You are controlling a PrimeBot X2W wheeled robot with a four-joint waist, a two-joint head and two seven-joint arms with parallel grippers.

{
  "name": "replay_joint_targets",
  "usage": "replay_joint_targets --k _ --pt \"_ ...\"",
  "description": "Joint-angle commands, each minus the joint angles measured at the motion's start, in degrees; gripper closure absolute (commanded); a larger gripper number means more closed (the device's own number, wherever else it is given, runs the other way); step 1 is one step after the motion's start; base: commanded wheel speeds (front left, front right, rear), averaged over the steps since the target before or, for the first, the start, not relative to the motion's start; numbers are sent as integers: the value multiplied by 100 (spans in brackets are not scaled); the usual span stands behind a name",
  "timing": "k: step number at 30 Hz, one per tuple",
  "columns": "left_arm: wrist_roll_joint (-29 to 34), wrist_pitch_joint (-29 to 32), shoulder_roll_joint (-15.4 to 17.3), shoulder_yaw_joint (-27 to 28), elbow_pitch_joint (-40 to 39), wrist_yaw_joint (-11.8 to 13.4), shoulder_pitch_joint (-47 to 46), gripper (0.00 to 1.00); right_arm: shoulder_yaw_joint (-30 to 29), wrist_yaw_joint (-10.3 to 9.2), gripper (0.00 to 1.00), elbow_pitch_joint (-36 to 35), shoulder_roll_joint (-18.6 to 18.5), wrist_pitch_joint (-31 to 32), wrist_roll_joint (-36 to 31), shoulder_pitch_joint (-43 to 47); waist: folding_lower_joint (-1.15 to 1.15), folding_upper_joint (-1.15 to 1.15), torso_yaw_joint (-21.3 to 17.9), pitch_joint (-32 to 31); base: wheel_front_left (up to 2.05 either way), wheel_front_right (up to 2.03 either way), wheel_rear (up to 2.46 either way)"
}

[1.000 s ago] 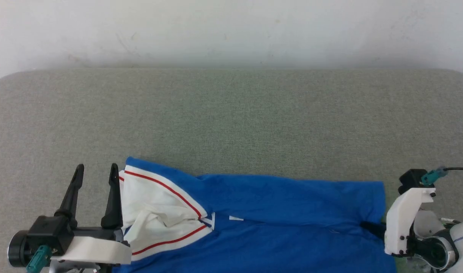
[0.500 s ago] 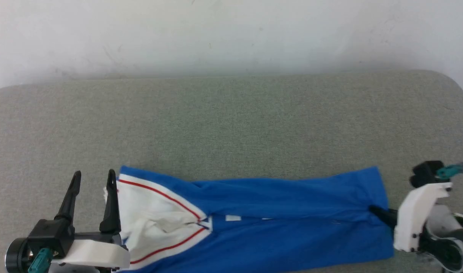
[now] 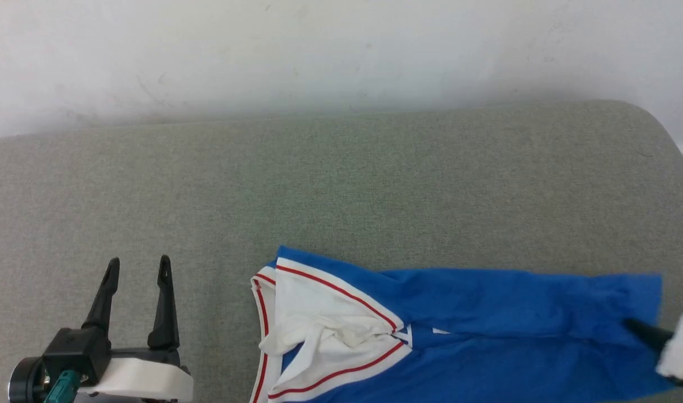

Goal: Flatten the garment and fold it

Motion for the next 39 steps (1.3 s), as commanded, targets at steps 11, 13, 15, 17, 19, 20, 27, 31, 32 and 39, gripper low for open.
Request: replay_joint_targets --k 11,13,15,17,19,20,27,31,32,39 --pt "10 85 15 -136 63 -30 -109 0 1151 3 100 -427 1540 1140 1922 -533 0 0 255 -35 0 0 0" --pt "19 99 12 -178 78 -44 -145 0 1446 3 100 -306 1630 1032 2114 -681 0 0 360 -28 0 0 0" --pt "24 108 8 -212 93 -56 -182 0 1813 3 100 -180 1680 848 2264 -839 0 0 462 -13 0 0 0" --pt "25 111 5 -232 100 -66 -208 0 2006 3 100 -105 1693 736 2329 -913 0 0 518 2 0 0 0" --pt "28 114 -8 -277 122 -88 -264 0 2418 3 100 48 1705 477 2464 -1066 0 0 620 34 0 0 0" --pt "30 115 -13 -301 142 -102 -295 0 2642 3 100 138 1707 308 2589 -1140 0 0 669 44 0 0 0" --pt "12 90 -44 -382 298 -155 -459 0 4028 3 70 1050 1711 -943 2465 -1718 0 0 858 151 0 0 0" --pt "-4 64 -51 -384 363 -151 -491 0 4717 3 0 1492 1707 -1464 1888 -2065 0 0 845 194 0 0 0" --pt "-10 57 -48 -373 375 -144 -492 0 4910 3 0 1491 1669 -1572 1760 -2166 0 0 819 203 0 0 0" --pt "-24 18 -30 -319 437 -71 -450 0 6580 3 0 794 738 -2410 552 -3007 0 0 535 161 0 0 0"
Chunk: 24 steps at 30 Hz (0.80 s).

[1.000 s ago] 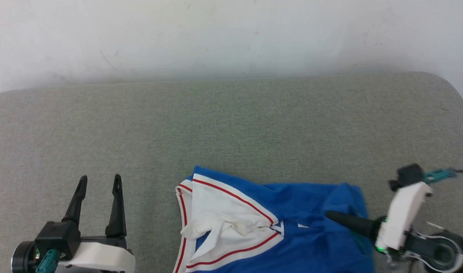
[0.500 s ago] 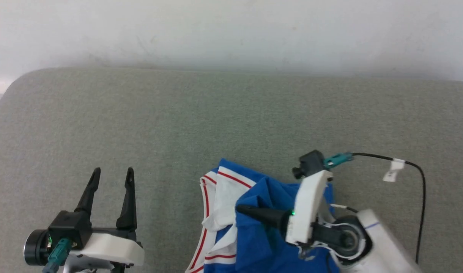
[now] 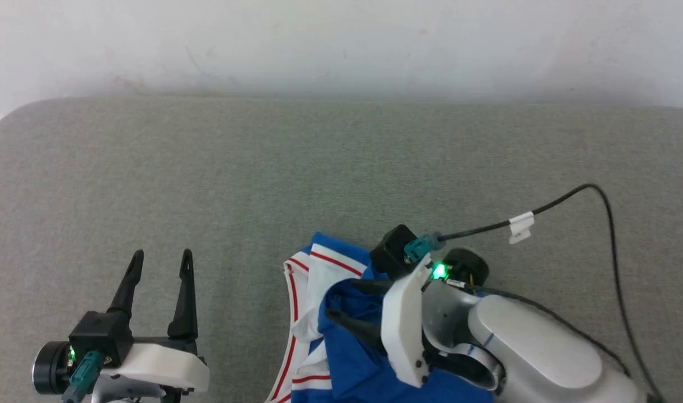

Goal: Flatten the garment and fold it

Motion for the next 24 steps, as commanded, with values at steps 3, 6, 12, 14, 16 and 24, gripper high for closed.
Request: replay_joint_targets --k 3,6,12,14,16,24 --pt "-21 -36 -3 37 30 69 -29 0 303 3 0 -334 -342 -454 -324 -239 -1 0 -214 -75 0 0 0" --pt "-33 -54 -28 48 43 111 6 0 303 3 0 -645 -666 -942 -603 -235 -1 0 -342 -138 0 0 0" --pt "-122 -113 -71 103 42 130 94 0 -1091 3 0 -970 -1034 -2106 -1431 546 -1 0 -587 -224 0 0 0" --pt "-186 -127 -102 131 56 129 124 0 -1791 3 0 -1015 -1025 -2408 -1684 980 -1 0 -655 -238 0 0 0" --pt "-181 -143 -101 147 64 149 142 0 -2442 3 0 -1091 -991 -2620 -1930 1399 -1 0 -719 -231 0 0 0" --pt "-220 -181 -90 209 86 171 160 0 -4480 3 0 -1819 -455 -2916 -2557 2837 -1 0 -869 -218 0 0 0"
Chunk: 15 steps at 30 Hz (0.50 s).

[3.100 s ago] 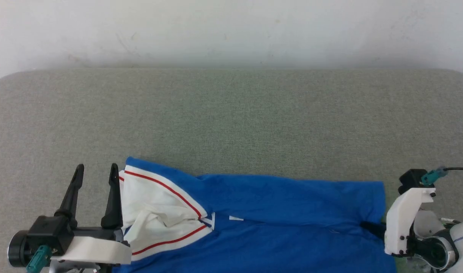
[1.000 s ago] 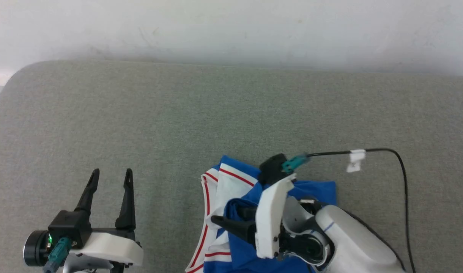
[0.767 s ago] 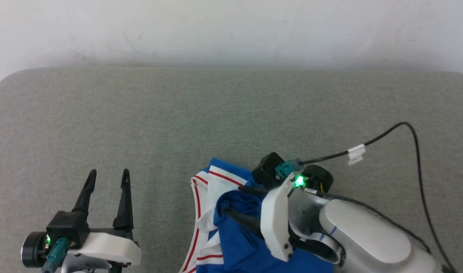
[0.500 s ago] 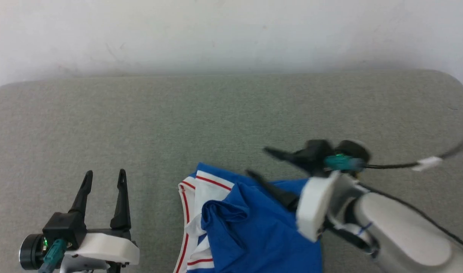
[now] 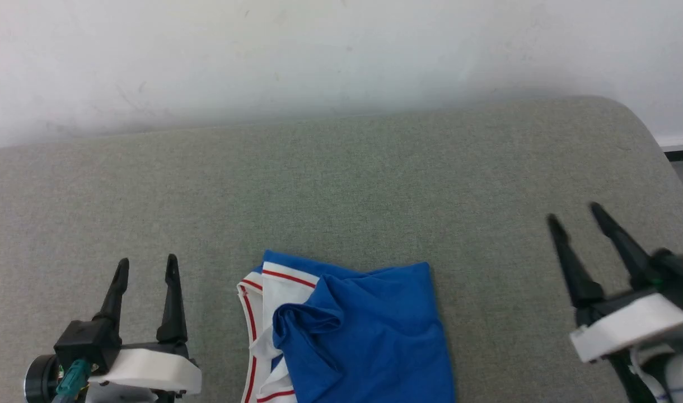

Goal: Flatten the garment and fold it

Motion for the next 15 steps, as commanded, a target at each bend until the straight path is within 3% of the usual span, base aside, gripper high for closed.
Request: replay_joint_targets --k 1,4,8,15 --pt "-37 -39 13 31 14 31 36 0 -229 -5 0 -93 119 51 -61 172 1 0 -22 6 0 0 0" --pt "-66 -49 16 75 27 50 40 0 -954 -5 0 -198 446 226 61 490 1 0 -43 7 0 0 0" --pt "-118 -64 7 125 69 54 57 0 -1791 -5 0 104 730 857 755 675 1 0 -32 4 0 0 0" --pt "-166 -99 -17 142 151 -39 30 0 -2133 -5 0 1385 861 3152 2420 598 1 0 146 -9 0 0 0"
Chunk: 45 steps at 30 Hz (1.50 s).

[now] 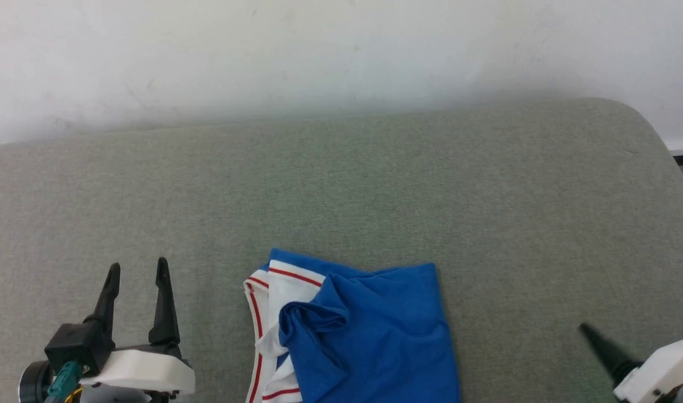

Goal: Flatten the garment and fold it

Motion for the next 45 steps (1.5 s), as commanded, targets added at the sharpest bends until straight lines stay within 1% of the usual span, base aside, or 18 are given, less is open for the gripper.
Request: replay_joint_targets --k 1,4,7,9,15,18,19,20,21,22,25,27,29,32,36,39,42,45 --pt "-11 -46 -2 16 13 -56 5 0 -10 -4 0 179 179 422 397 -96 0 0 92 0 0 0 0" --pt "-7 -61 -8 13 22 -155 -16 0 79 -4 0 514 426 1387 1066 -226 0 0 215 13 0 0 0" --pt "-1 -72 -37 23 51 -241 -32 0 276 -4 0 714 583 1892 1553 -447 0 0 329 34 0 0 0" --pt "6 -76 -68 20 82 -297 -44 0 449 -4 0 849 630 2005 1769 -617 0 0 405 49 0 0 0" --pt "37 -81 -196 71 146 -487 -123 0 1046 -4 0 1416 673 1991 2275 -1070 0 0 624 34 0 0 0" --pt "72 -81 -237 92 167 -549 -125 0 1284 -4 0 1653 675 1961 2342 -1157 0 0 690 22 0 0 0" --pt "94 -82 -261 101 176 -574 -126 0 1380 -4 5 1762 675 1922 2297 -1196 0 0 720 15 0 0 0" --pt "116 -82 -286 112 186 -597 -122 0 1471 -4 67 1858 675 1904 2259 -1235 0 0 743 8 0 0 0" --pt "137 -82 -312 122 198 -618 -118 0 1544 -4 95 1919 676 1890 2265 -1271 0 0 766 -4 0 0 0" --pt "158 -82 -338 135 212 -634 -109 0 1605 -4 100 1955 676 1867 2262 -1302 0 0 782 -17 0 0 0" --pt "253 -82 -388 156 270 -656 -70 0 1787 -4 100 1895 609 1762 2105 -1379 0 0 797 -61 0 0 0" --pt "291 -82 -426 193 284 -667 -36 0 1969 -4 100 1694 467 1660 1923 -1413 0 0 768 -107 0 0 0" --pt "333 -82 -453 230 297 -678 5 0 2228 -4 100 1392 250 1526 1640 -1423 0 0 709 -153 0 0 0" --pt "406 -83 -484 283 270 -693 61 0 2753 -4 100 797 -209 1244 1024 -1462 0 0 543 -203 0 0 0" --pt "494 -83 -536 402 146 -708 121 0 3441 -4 100 -11 -872 1014 265 -1614 0 0 195 -196 0 0 0" --pt "557 -83 -595 465 70 -720 146 0 3879 -4 100 -506 -1346 1061 -202 -1776 0 0 -130 -134 0 0 0" --pt "627 -83 -644 513 -3 -744 122 0 4174 -4 100 -944 -1778 1205 -514 -1962 0 0 -493 -16 0 0 0" --pt "711 -83 -700 546 -106 -762 47 0 4301 -4 100 -1190 -2132 1364 -663 -2153 0 0 -877 175 0 0 0"
